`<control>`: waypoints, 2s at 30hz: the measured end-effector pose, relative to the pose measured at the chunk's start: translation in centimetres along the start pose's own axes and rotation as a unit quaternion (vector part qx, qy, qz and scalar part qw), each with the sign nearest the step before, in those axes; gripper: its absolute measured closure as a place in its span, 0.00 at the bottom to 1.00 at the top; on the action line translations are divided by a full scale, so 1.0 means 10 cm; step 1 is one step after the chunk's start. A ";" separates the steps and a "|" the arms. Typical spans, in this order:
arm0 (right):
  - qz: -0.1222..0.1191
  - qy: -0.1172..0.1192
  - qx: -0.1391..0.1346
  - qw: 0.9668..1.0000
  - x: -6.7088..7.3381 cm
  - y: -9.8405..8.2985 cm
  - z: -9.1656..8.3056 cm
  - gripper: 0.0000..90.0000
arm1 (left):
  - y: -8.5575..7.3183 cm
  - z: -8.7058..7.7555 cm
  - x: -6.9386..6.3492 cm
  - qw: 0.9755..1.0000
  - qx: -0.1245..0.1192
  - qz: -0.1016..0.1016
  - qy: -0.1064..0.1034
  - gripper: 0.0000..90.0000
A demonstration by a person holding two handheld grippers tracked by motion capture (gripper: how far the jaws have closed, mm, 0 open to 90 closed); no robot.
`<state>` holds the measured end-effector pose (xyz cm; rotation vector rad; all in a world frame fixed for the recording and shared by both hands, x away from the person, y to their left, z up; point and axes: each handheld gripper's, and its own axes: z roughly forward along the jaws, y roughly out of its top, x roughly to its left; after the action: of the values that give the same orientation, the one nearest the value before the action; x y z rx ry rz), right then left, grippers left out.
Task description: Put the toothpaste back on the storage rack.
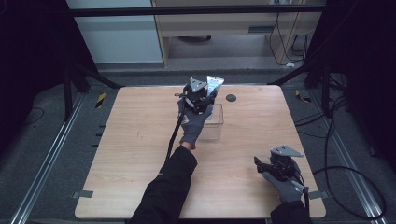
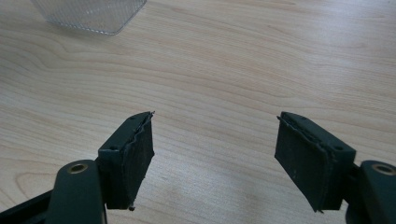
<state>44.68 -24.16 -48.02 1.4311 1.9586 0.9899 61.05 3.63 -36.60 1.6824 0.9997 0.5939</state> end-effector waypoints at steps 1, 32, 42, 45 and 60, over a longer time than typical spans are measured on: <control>0.000 0.000 0.000 1.000 0.00 0.00 0.00 0.31 | -0.01 0.02 0.00 1.000 -0.001 0.000 0.001 0.80; -0.002 0.000 -0.001 1.000 0.00 0.00 0.00 0.31 | -0.44 0.30 -0.01 1.000 0.021 0.020 -0.006 0.79; -0.003 0.002 0.000 1.000 0.01 0.00 0.00 0.31 | -0.54 0.31 -0.02 0.998 0.050 0.029 -0.009 0.78; -0.005 0.000 -0.001 1.000 0.01 -0.01 0.01 0.31 | -0.58 0.31 -0.01 0.998 0.062 0.032 -0.009 0.77; -0.006 0.000 0.000 1.000 0.03 0.00 0.01 0.30 | -0.51 0.06 0.00 0.998 0.054 0.024 -0.031 0.60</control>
<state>44.63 -23.88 -48.07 1.4168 1.9654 0.9843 59.84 3.83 -41.55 1.8132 0.9641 0.5243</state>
